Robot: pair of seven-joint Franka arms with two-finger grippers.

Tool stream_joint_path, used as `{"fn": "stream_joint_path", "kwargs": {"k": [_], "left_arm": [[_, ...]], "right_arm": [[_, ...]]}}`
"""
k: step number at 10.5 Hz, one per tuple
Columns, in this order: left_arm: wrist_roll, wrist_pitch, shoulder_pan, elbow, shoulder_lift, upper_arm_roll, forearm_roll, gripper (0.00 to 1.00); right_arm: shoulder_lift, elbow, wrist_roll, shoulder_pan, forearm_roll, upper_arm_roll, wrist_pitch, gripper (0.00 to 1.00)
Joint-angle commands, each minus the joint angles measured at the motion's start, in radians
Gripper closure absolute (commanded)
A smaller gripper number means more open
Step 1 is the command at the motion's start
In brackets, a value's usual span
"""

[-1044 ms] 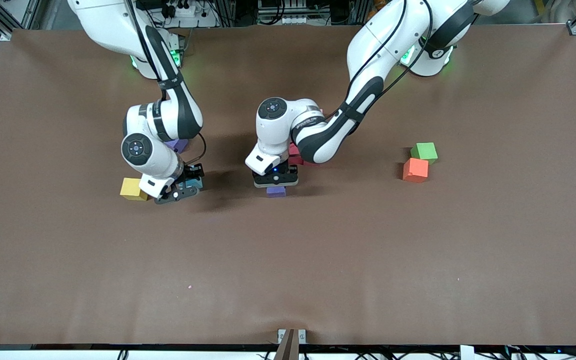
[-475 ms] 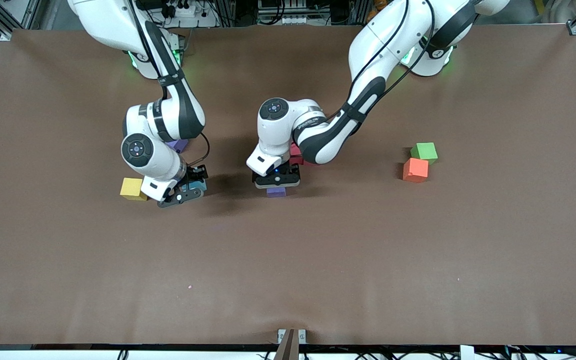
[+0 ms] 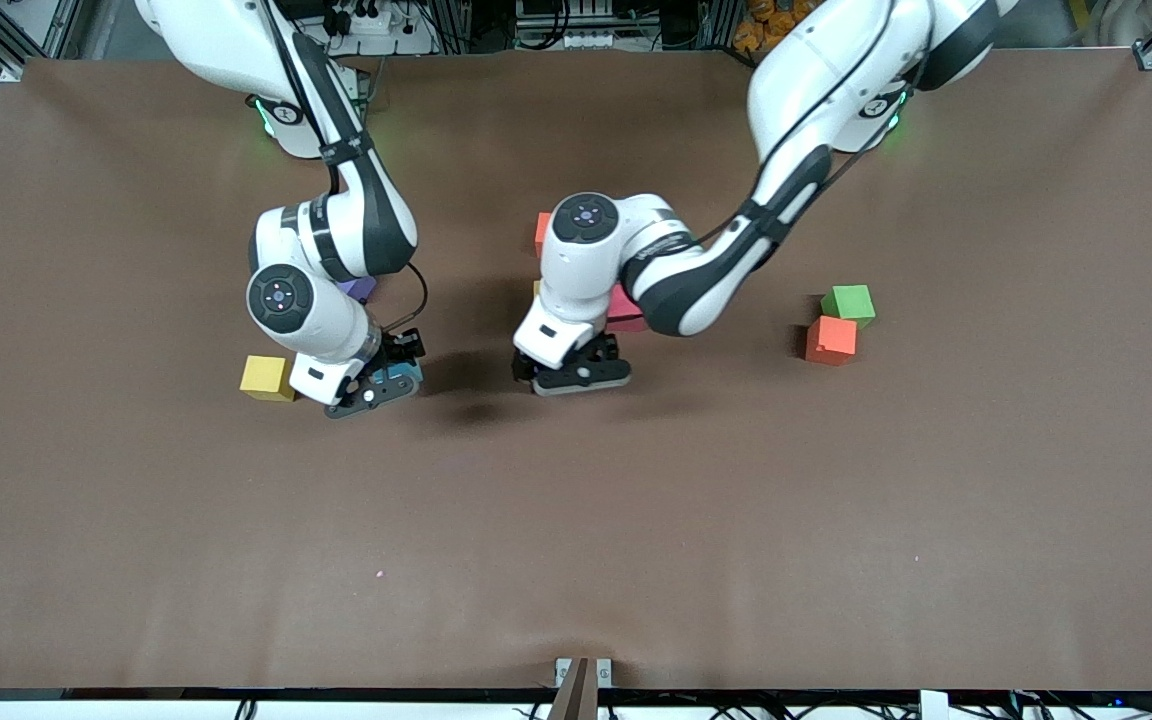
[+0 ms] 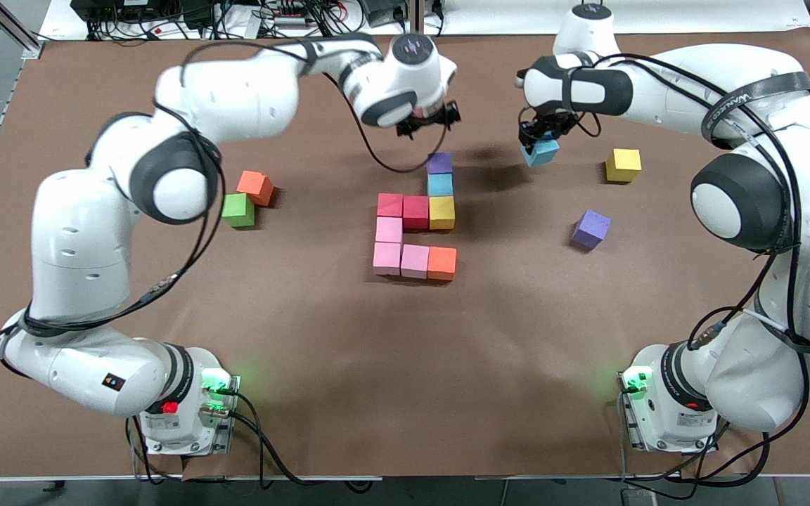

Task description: Form number 2 with 11 blocks

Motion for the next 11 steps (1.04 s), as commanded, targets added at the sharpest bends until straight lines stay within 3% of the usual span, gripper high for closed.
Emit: {"fn": "stream_joint_path", "kwargs": {"k": [1, 3, 5, 7, 11], "left_arm": [[-0.008, -0.129, 0.132, -0.039, -0.059, -0.089, 0.006, 0.0], [0.018, -0.207, 0.286, -0.08, -0.087, -0.173, 0.005, 0.0], [0.135, -0.25, 0.489, -0.222, -0.117, -0.285, 0.002, 0.0], [0.189, -0.254, 0.727, -0.377, -0.128, -0.424, 0.003, 0.0], [0.209, -0.332, 0.967, -0.488, -0.127, -0.567, 0.024, 0.0]], "right_arm": [[0.098, 0.211, -0.015, 0.027, 0.012, 0.024, -0.107, 0.62], [0.178, 0.353, -0.017, 0.027, 0.012, 0.082, -0.143, 0.62], [0.244, 0.448, -0.052, 0.028, 0.003, 0.134, -0.145, 0.62], [0.29, 0.511, -0.112, 0.051, -0.006, 0.145, -0.14, 0.62], [0.408, 0.68, -0.165, 0.12, -0.021, 0.144, -0.141, 0.62]]}}
